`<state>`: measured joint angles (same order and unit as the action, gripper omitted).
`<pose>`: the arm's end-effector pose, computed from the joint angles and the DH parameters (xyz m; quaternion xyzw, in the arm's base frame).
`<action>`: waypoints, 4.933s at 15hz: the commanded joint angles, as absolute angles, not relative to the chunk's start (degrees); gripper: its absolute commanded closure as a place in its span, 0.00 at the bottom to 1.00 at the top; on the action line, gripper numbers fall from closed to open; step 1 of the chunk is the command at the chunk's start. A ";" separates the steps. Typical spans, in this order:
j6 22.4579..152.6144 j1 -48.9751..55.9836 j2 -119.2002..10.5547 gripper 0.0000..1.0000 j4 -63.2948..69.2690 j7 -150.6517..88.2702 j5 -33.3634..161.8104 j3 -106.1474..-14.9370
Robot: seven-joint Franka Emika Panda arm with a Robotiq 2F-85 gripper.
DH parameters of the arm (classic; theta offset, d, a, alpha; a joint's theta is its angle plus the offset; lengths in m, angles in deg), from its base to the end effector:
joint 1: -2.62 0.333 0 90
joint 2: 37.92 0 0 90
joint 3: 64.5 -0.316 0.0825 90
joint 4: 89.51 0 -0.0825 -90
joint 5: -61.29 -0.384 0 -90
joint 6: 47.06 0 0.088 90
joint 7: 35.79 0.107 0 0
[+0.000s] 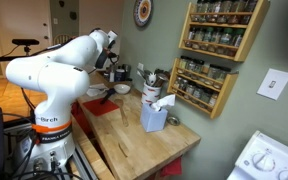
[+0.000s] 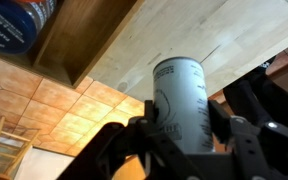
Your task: Use the bottle to push the bowl to the left then put some contents of the bottle in the bowl
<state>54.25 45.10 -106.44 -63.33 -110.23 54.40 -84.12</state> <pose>0.5188 0.6266 0.3468 -0.4708 -0.8527 -0.1103 0.1975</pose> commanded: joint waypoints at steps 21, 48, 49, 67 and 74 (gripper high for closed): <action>54.76 46.53 -114.15 0.69 -64.40 -120.03 51.89 -85.79; 50.50 46.48 -113.57 0.00 -63.32 -123.54 55.03 -81.12; 50.38 46.63 -113.08 0.00 -63.38 -123.46 55.49 -80.63; 42.03 49.93 -97.30 0.00 -61.99 -104.13 61.80 -74.27; 31.08 52.36 -90.82 0.00 -61.34 -83.88 64.80 -71.80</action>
